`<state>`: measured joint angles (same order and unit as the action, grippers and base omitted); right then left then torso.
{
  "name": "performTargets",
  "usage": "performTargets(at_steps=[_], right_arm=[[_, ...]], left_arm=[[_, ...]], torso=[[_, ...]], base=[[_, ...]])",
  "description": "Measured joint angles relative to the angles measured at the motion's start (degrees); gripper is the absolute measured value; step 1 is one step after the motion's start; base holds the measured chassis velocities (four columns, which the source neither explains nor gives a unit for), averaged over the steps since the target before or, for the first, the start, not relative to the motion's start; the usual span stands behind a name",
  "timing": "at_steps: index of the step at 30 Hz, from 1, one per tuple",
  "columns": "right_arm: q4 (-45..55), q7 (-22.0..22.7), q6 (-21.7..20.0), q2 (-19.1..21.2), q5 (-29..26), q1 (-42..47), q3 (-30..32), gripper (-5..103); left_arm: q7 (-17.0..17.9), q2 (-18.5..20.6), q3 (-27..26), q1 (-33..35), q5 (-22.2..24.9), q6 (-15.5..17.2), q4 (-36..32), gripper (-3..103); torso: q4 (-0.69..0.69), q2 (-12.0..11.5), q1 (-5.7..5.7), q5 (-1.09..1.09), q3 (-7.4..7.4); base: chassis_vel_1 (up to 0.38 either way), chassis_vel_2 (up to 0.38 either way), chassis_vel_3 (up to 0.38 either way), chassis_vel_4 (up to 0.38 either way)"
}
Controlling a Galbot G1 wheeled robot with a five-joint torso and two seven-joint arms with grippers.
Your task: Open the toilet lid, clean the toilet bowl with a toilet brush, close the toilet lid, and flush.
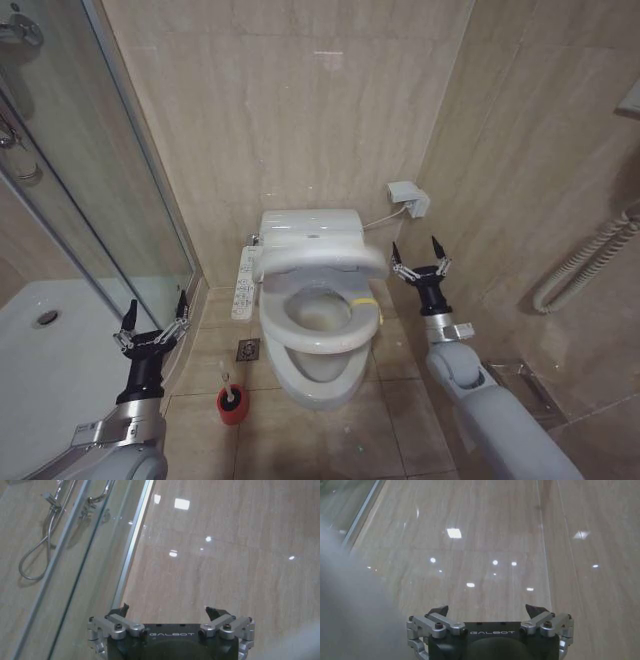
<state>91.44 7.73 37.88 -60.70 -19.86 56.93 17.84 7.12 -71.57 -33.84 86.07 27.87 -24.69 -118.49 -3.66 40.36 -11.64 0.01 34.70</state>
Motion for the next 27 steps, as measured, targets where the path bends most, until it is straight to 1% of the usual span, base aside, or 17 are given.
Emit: performTargets(at_steps=[7, 13, 15, 19, 21, 23, 27], right_arm=[[1.67, 0.08, 0.61, -0.33, 0.01, 2.66, -0.15, 100], [3.18, 0.04, -0.06, -0.66, -0.01, 0.67, -1.74, 100], [3.75, -0.45, -0.19, -0.65, -0.30, -0.05, -2.54, 100], [6.10, -3.04, 0.13, -1.44, -1.03, -0.17, -6.18, 100], [6.37, -3.31, 0.27, -1.71, -0.94, 0.11, -6.70, 100], [7.05, -3.83, 0.84, -2.33, 0.01, 1.10, -8.58, 100], [7.14, -4.05, 1.47, -1.98, 1.11, 1.94, -10.41, 100]], left_arm=[[-0.02, -0.22, 0.76, -0.59, -0.09, 0.00, 0.38, 100], [-0.02, 0.12, 0.51, -0.94, -0.05, 0.02, 0.67, 100], [0.01, 0.24, 0.21, -0.93, -0.03, 0.02, 0.82, 100], [0.03, 0.49, -1.13, -0.11, 0.01, -0.03, 1.00, 100], [0.04, 0.53, -1.38, 0.04, 0.02, -0.04, 0.99, 100], [0.05, 0.82, -2.31, 0.34, 0.07, -0.04, 0.92, 100], [0.07, 1.45, -2.79, 0.53, 0.10, -0.05, 1.03, 100]], torso=[[-0.01, 0.00, 0.00, 0.00, 0.00], [0.00, 0.00, 0.01, -0.02, -0.01], [0.00, 0.00, 0.00, -0.02, -0.01], [0.01, 0.00, 0.00, -0.02, -0.01], [0.00, 0.00, 0.01, -0.02, -0.01], [0.00, 0.00, 0.01, -0.02, -0.01], [-0.02, 0.01, 0.02, -0.03, -0.01]], base=[[0.000, 0.000, 0.000, 0.000], [0.000, 0.000, 0.000, 0.000], [0.000, 0.000, 0.000, 0.000], [0.000, 0.000, 0.000, 0.000], [0.000, 0.000, 0.000, 0.000], [0.000, 0.000, 0.000, 0.000], [0.000, 0.000, 0.000, 0.000]])
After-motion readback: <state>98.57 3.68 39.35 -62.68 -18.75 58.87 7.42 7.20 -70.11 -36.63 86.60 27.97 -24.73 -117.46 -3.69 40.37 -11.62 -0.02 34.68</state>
